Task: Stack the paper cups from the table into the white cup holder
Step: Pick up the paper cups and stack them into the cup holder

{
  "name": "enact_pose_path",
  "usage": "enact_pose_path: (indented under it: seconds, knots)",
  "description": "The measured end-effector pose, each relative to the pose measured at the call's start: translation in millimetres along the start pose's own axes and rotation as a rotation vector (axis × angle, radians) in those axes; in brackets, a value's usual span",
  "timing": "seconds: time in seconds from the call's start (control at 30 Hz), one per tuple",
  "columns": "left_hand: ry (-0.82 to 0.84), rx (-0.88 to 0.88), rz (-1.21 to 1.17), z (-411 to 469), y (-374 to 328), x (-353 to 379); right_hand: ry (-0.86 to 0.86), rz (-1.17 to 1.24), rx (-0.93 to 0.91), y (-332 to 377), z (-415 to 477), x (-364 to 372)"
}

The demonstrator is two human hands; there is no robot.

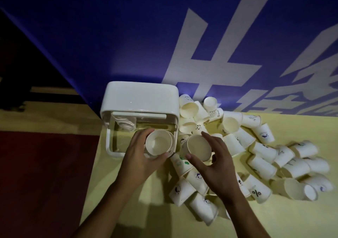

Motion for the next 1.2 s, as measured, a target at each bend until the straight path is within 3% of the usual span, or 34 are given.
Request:
enact_pose_path:
  seconds: [0.23, 0.53, 0.73, 0.87, 1.2]
  knots:
    - [0.049, -0.033, 0.057, 14, 22, 23, -0.040, -0.052, 0.034, -8, 4, -4]
    - [0.240, -0.165, 0.172, 17, 71, 67, -0.054, -0.042, 0.074, -14, 13, -4]
    - [0.250, -0.254, 0.138, 10, 84, 69, -0.010, -0.016, -0.062, 19, 19, 18]
    - [0.275, -0.283, 0.034, -4, 87, 59, 0.128, -0.048, -0.134, 30, 25, 62]
    - [0.183, -0.398, -0.099, -6, 91, 44, 0.189, -0.320, -0.080, -13, 50, 127]
Point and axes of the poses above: each hand's wrist, its own z-axis towards the middle knuckle, its own x-axis out of the palm, y = z × x, the point moved 9 cm from there along z, towards the middle knuckle, and after that the axes turned 13 degrees about x, right-handed, at the moved point
